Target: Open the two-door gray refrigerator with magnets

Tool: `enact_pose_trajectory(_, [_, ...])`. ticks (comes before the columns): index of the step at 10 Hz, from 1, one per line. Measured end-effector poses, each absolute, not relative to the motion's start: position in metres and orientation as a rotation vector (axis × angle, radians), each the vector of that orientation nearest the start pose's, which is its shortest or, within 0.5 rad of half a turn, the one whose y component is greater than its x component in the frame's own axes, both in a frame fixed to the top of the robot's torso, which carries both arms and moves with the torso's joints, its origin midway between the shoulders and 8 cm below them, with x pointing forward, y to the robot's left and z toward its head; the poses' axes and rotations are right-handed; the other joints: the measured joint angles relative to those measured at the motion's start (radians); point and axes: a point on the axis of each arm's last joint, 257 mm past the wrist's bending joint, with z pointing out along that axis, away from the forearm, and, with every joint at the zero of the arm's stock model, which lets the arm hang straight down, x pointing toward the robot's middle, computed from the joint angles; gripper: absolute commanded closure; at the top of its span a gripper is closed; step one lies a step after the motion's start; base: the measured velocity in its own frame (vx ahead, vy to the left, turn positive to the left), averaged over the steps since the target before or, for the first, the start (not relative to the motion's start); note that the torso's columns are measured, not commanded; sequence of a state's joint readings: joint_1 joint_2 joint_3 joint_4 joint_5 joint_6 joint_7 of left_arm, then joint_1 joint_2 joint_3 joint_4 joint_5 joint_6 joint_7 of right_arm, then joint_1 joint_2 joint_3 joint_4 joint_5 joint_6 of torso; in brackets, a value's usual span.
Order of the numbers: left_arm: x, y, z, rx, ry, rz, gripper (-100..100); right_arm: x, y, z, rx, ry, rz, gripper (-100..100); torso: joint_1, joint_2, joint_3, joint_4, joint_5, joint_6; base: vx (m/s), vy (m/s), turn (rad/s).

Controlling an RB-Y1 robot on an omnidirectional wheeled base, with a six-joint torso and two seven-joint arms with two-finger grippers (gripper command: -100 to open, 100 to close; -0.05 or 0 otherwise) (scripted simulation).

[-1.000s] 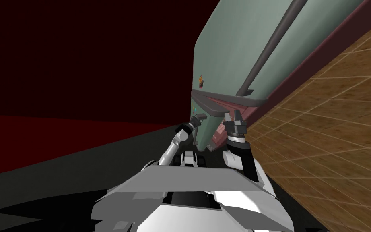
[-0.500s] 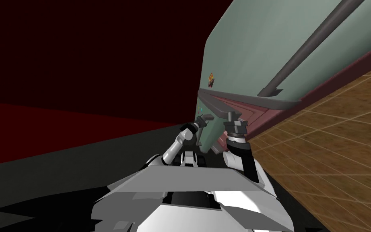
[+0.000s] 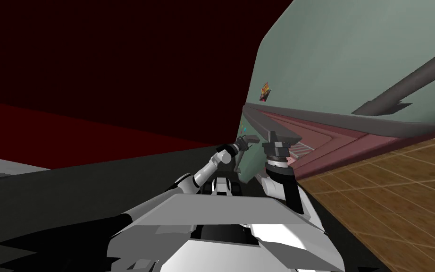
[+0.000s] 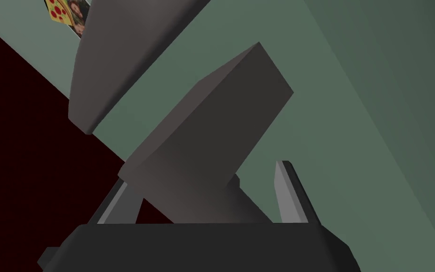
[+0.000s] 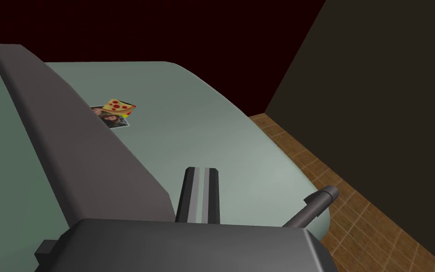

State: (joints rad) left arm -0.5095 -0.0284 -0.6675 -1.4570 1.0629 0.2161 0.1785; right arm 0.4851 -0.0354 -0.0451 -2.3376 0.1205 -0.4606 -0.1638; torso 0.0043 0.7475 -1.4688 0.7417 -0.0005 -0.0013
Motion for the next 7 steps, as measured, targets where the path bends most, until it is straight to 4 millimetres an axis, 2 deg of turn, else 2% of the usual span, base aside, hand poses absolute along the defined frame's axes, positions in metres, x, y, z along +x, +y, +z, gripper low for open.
enact_pose_trajectory(1, [0.444, -0.243, -0.099, -1.511, 1.781, -2.484, 100, 0.340, -0.273, 0.046, 0.592, 0.650, 1.342, 0, 0.005, -0.001, 0.000, -0.002, 0.002, 0.000, 0.052, 0.143, 0.112])
enact_pose_trajectory(3, [0.439, -0.258, -0.102, -1.449, 1.857, -2.442, 100, 0.340, -0.273, 0.046, 0.592, 0.649, 1.342, 0, -0.011, 0.004, 0.002, 0.000, -0.003, 0.004, 0.015, 0.028, -0.015])
enact_pose_trajectory(4, [0.439, -0.258, -0.103, -1.452, 1.857, -2.440, 100, 0.340, -0.273, 0.046, 0.592, 0.649, 1.343, 0, -0.010, 0.002, 0.001, 0.000, -0.002, 0.003, 0.165, 0.140, -0.054])
enact_pose_trajectory(6, [0.423, -0.264, -0.105, -1.435, 1.912, -2.454, 100, 0.340, -0.273, 0.046, 0.592, 0.650, 1.342, 0, 0.009, -0.011, -0.008, -0.001, 0.004, 0.000, 0.241, 0.273, -0.080])
enact_pose_trajectory(7, [0.415, -0.267, -0.106, -1.422, 1.935, -2.453, 100, 0.340, -0.273, 0.046, 0.592, 0.650, 1.342, 0, 0.004, -0.013, -0.010, 0.001, 0.005, -0.001, 0.267, 0.265, -0.039])
